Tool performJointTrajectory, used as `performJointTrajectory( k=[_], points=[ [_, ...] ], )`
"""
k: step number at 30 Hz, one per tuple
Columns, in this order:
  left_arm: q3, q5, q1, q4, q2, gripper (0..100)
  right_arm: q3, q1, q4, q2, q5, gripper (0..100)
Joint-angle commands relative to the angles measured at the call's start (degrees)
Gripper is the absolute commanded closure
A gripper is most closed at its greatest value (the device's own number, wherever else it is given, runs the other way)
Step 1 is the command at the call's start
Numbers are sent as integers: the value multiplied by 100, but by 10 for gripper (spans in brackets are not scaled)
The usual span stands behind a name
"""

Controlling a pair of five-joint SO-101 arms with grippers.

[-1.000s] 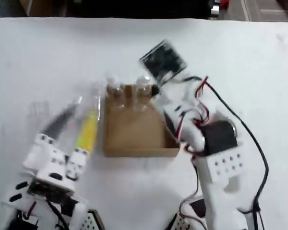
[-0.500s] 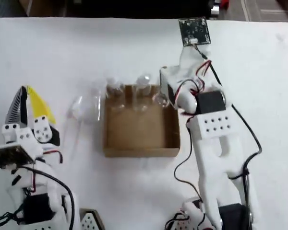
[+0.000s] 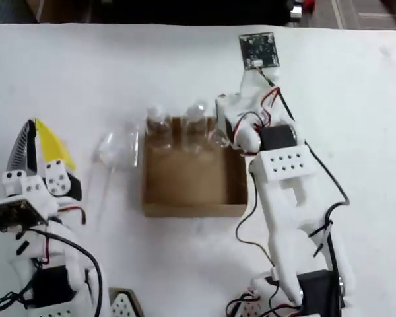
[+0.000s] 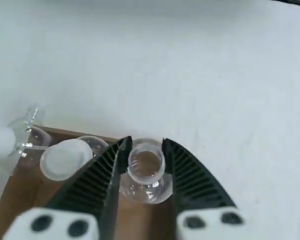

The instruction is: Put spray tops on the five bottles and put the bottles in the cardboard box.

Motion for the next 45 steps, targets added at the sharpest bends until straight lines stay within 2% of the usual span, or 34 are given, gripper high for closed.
performJointTrajectory(
  k=[1,14,19,30,38,45],
  points=[
    [-53,79,-13,-149,-57,964,352,22,-549,-57,457,981],
    [-53,79,-4,-132,-57,964,1240,22,-1675,-57,492,981],
    [-44,44,242,-123,-57,964,1284,13,-1692,-57,492,981],
    [-44,44,215,-123,-57,964,1248,13,-1701,321,492,975],
    [-44,44,215,-123,-57,964,993,13,-1657,752,440,796],
    [-44,44,233,-123,-57,964,1020,13,-1640,585,431,785]
  ],
)
